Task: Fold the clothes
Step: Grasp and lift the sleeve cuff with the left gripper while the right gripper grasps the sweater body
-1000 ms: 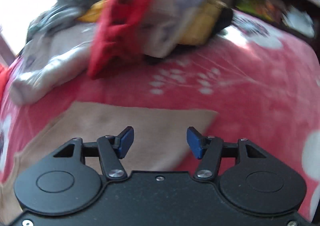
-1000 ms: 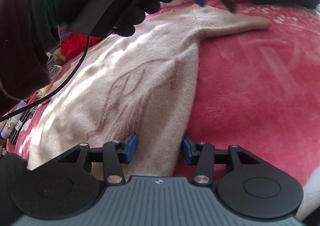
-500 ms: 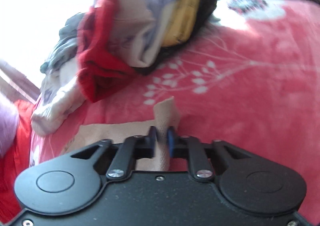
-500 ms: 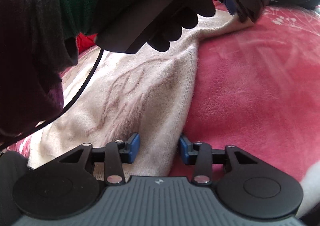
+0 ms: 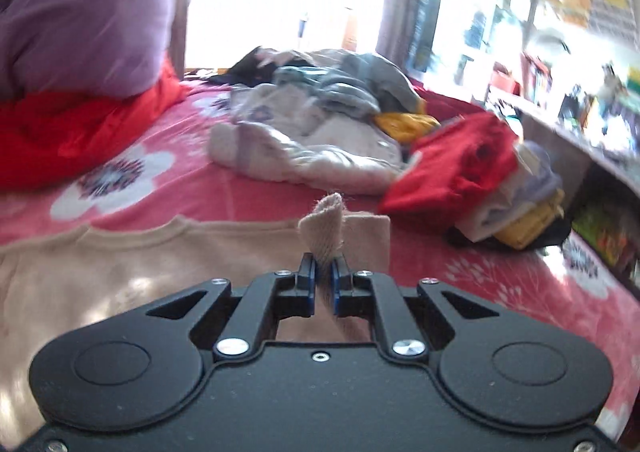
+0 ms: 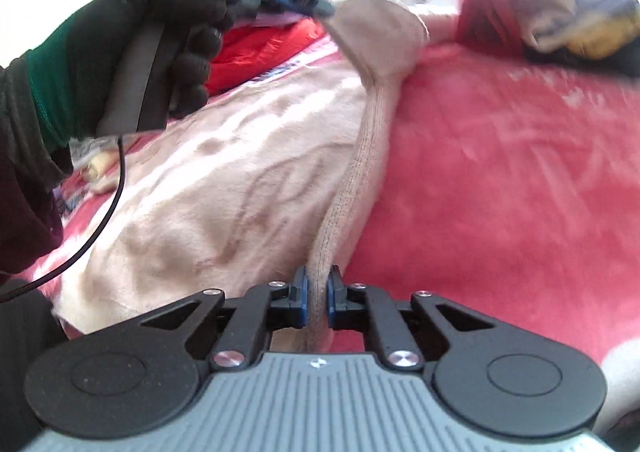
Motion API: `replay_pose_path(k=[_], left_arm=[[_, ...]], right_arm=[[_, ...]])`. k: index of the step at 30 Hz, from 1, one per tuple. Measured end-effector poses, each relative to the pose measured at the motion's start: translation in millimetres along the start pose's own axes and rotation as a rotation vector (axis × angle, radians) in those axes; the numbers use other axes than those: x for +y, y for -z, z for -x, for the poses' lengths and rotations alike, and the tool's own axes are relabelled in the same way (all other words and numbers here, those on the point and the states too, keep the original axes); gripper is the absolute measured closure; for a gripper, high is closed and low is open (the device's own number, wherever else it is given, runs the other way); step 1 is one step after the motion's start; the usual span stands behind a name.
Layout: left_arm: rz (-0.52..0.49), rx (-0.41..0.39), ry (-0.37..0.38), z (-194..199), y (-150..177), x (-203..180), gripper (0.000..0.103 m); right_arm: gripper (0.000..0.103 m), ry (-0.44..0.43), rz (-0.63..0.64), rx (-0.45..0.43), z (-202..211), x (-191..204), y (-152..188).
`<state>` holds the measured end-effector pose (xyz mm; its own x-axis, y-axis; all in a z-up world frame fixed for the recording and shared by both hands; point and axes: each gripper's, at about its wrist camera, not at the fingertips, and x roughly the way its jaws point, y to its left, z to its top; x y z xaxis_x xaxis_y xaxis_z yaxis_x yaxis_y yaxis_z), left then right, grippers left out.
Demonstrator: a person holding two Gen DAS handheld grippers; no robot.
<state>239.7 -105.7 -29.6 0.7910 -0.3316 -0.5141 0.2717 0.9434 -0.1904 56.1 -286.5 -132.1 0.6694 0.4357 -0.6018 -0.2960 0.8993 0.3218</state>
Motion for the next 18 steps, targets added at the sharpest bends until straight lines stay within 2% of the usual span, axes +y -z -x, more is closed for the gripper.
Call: replay_pose_path(k=[6, 12, 15, 18], left_arm=[[0.165, -0.054, -0.037, 35, 18, 62, 0.096], [0.323, -0.097, -0.097, 79, 50, 118, 0.096], [0.359, -0.06, -0.148, 80, 75, 137, 0.096], [0.439, -0.036, -0.153, 81, 98, 153, 0.096]], right_arm=[[0.092, 0.046, 0.201, -0.02, -2, 35, -1], [0.092, 0.061, 0.446, -0.015, -4, 76, 11], [0.092, 0.066, 0.544, 0.021, -15, 94, 18], [0.092, 0.077, 0.616, 0.033, -21, 106, 23]])
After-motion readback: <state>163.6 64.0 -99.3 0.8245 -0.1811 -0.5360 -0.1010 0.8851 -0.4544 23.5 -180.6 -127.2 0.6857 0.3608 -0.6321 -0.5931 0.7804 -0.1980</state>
